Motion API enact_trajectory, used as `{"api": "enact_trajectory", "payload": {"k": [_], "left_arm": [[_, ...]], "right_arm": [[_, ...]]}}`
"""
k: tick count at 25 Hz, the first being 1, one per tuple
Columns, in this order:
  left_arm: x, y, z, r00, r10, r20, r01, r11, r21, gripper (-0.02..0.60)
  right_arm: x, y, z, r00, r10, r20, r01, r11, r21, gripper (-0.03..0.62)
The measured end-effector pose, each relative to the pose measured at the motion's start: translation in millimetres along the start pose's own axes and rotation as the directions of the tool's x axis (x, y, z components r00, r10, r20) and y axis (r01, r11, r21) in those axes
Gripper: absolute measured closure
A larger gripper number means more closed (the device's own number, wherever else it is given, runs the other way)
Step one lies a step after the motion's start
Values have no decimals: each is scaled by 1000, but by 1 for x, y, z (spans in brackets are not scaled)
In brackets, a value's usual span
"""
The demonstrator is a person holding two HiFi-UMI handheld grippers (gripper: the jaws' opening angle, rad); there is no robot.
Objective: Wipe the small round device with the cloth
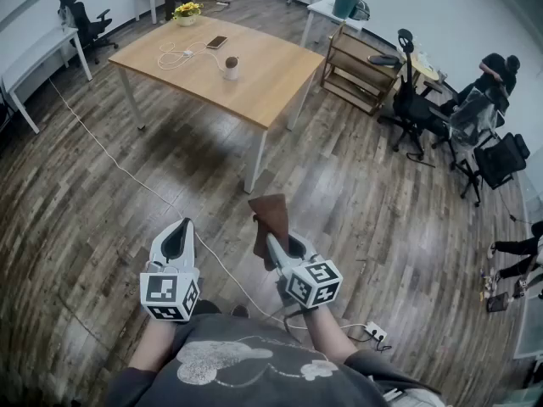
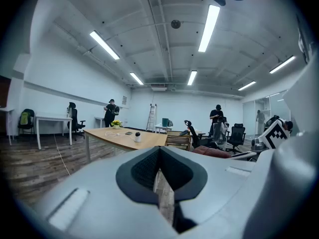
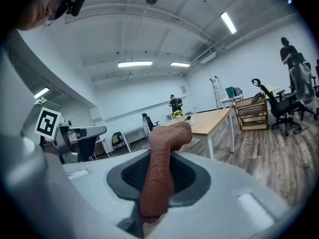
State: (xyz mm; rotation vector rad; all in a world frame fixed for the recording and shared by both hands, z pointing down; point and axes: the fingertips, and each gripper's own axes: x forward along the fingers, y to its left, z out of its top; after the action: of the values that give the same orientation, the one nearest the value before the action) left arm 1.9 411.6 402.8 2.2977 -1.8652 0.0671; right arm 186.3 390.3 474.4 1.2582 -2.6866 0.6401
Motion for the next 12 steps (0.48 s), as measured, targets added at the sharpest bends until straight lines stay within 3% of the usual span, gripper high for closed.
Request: {"api": "enact_trajectory", "payload": {"k": [12], "left_arm": [[6, -18, -1, 1000, -6, -11, 7, 1000, 25, 563]], "right_arm": [[-4, -5, 0, 1000, 3, 1, -3, 1000, 1, 519]]}}
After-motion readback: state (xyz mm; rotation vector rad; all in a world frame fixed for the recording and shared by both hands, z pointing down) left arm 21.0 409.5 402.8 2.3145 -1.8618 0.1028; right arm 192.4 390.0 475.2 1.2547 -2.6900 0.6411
